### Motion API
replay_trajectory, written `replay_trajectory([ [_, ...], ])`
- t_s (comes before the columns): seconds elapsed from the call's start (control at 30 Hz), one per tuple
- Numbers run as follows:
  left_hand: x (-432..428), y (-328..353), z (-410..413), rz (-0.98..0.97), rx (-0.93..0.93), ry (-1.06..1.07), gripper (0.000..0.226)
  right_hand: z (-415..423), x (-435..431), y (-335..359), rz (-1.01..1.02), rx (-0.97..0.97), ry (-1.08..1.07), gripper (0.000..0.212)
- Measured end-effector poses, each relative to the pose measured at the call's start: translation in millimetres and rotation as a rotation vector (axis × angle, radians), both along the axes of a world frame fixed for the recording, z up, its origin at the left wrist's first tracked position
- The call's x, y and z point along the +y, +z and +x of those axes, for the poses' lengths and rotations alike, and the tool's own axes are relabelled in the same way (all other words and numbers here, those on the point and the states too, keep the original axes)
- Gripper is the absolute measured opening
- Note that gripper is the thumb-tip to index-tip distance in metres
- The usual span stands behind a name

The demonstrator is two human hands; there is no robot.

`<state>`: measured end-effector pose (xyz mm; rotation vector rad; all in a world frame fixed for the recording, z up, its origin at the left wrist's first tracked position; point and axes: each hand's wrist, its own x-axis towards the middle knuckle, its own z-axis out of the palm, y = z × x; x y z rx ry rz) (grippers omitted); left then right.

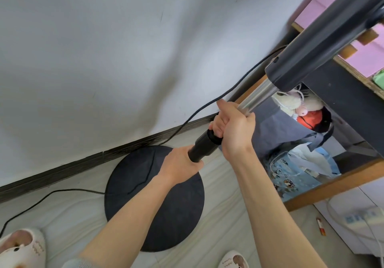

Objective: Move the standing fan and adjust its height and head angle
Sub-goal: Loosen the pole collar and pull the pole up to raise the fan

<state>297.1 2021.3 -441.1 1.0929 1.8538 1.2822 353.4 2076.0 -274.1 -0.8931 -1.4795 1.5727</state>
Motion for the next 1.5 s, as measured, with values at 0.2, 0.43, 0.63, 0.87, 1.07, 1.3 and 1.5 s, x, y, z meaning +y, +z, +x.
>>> replay_trajectory([
  [0.2, 0, -1, 3, 0.001, -0.035, -0.012, 0.017, 2, 6, 23, 0.063, -0.007, -0.071, 0.047],
  [0.43, -3, 2, 5, -0.022, -0.032, -0.030, 0.024, 26, 18, 19, 0.228, -0.130, 0.137, 0.026],
  [0.63, -2, 6, 5, -0.031, 0.010, -0.032, 0.026, 64, 28, 12, 0.275, -0.609, 0.557, 0.064],
  [0.87, 1, 5, 4, -0.026, 0.024, -0.018, 0.026, 64, 22, 0, 0.505, -0.848, 0.383, 0.046],
  [1.07, 1, 3, 4, -0.022, 0.026, -0.022, 0.024, 67, 27, 1, 0.434, -0.880, 0.475, 0.055],
  [1.3, 5, -3, 4, -0.018, 0.039, -0.022, 0.029, 62, 25, 3, 0.581, -0.999, 0.347, 0.051],
  [1.5, 6, -7, 3, -0.016, 0.036, -0.012, 0.026, 64, 27, 6, 0.478, -0.874, 0.464, 0.043],
])
